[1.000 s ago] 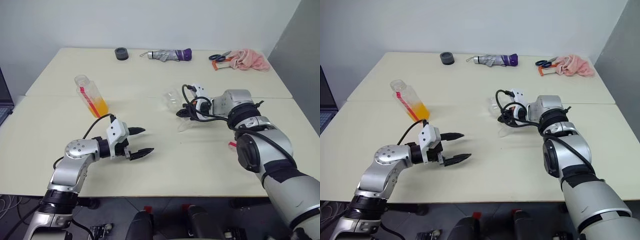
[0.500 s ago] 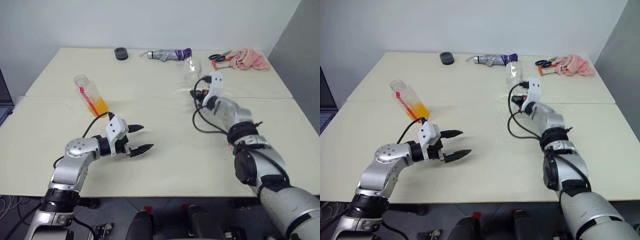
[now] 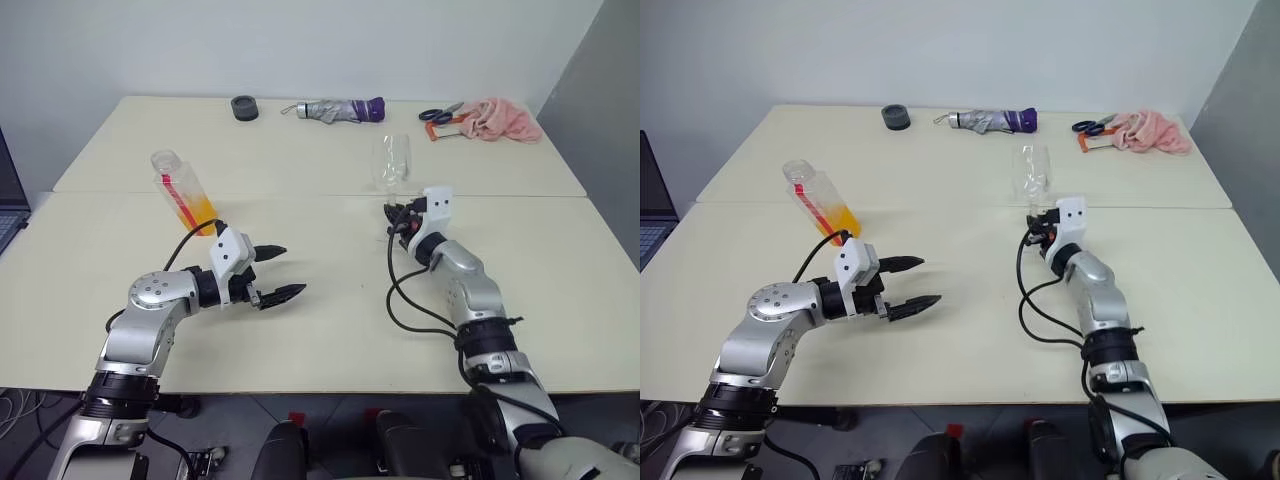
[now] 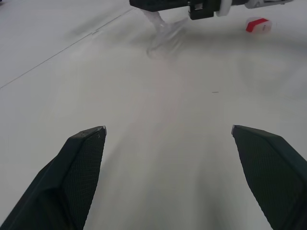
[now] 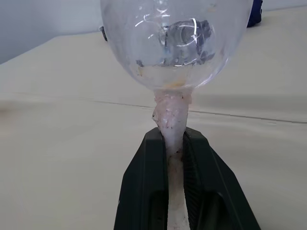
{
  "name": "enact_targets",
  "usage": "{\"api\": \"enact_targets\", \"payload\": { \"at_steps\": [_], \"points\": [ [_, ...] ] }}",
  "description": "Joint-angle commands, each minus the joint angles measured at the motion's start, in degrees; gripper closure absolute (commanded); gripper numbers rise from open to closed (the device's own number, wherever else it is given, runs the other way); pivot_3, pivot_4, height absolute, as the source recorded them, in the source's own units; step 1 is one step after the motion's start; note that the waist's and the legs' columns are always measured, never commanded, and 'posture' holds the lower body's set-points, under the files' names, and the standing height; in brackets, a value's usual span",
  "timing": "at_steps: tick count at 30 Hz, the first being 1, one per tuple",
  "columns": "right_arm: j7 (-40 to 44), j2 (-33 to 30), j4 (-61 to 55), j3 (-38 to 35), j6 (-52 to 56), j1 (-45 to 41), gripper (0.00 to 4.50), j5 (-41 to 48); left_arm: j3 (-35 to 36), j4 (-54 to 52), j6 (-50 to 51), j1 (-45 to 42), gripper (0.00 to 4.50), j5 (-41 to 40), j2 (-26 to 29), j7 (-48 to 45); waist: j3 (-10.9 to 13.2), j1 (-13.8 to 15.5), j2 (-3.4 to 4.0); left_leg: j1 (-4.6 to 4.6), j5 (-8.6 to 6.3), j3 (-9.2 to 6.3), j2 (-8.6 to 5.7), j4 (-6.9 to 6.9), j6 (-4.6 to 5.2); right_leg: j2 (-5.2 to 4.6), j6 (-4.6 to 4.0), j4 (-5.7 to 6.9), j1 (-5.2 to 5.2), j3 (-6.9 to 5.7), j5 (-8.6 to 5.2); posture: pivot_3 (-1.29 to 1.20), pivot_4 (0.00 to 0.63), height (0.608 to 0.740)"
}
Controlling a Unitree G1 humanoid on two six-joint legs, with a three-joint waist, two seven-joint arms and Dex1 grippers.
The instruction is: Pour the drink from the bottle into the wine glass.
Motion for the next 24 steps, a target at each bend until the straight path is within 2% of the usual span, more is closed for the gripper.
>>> {"api": "enact_targets", "payload": {
  "at_steps": [1, 6, 11, 20, 24],
  "points": [
    [-0.15, -0.93, -5.06, 2.36, 4.33, 6.17, 4.36, -0.63, 0.6, -0.37, -0.64, -0.89, 0.0, -0.84, 0.6, -0.82, -0.03, 0.09, -0.01, 0.02, 0.0, -0.02, -0.01, 0.0, 0.0, 0.01, 0.0, 0.0, 0.03, -0.02, 0.0, 0.0, 0.15, 0.74],
    [-0.28, -1.74, -10.79, 4.72, 6.35, 12.27, 4.36, -1.0, 0.35, 0.23, -0.67, -1.32, 0.0, -0.68, 0.68, -1.57, -0.1, 0.07, -0.09, 0.1, 0.0, -0.03, -0.05, 0.0, 0.0, 0.04, 0.01, -0.03, 0.12, -0.03, -0.01, 0.0, 0.15, 0.74],
    [-0.34, -2.32, -13.07, 7.15, 5.5, 14.84, 4.36, -2.34, 0.14, 0.76, -0.69, -1.9, 0.0, -0.48, 0.53, -2.09, -0.15, -0.05, -0.18, 0.24, 0.0, 0.03, -0.08, 0.02, 0.0, 0.14, 0.02, -0.02, 0.2, 0.0, -0.02, 0.0, 0.15, 0.74],
    [2.08, -1.55, -15.1, 8.83, -10.77, 11.66, 4.36, -3.79, 3.01, 0.38, 0.18, -1.54, 0.0, -1.3, -0.27, 1.7, -0.12, -0.07, -0.15, 0.21, 0.0, 0.04, -0.02, 0.02, -0.01, 0.33, 0.02, -0.02, 0.15, 0.05, -0.01, 0.0, 0.15, 0.74],
    [2.07, 0.81, -10.43, 10.57, -16.11, 7.53, 4.36, -4.77, 5.35, -1.39, 0.8, -0.01, 0.0, -1.74, -0.97, 5.51, -0.11, -0.43, -0.14, 0.16, 0.0, 0.07, 0.03, 0.0, -0.01, 0.32, 0.0, -0.01, 0.06, 0.07, -0.01, 0.0, 0.15, 0.74]
  ]
}}
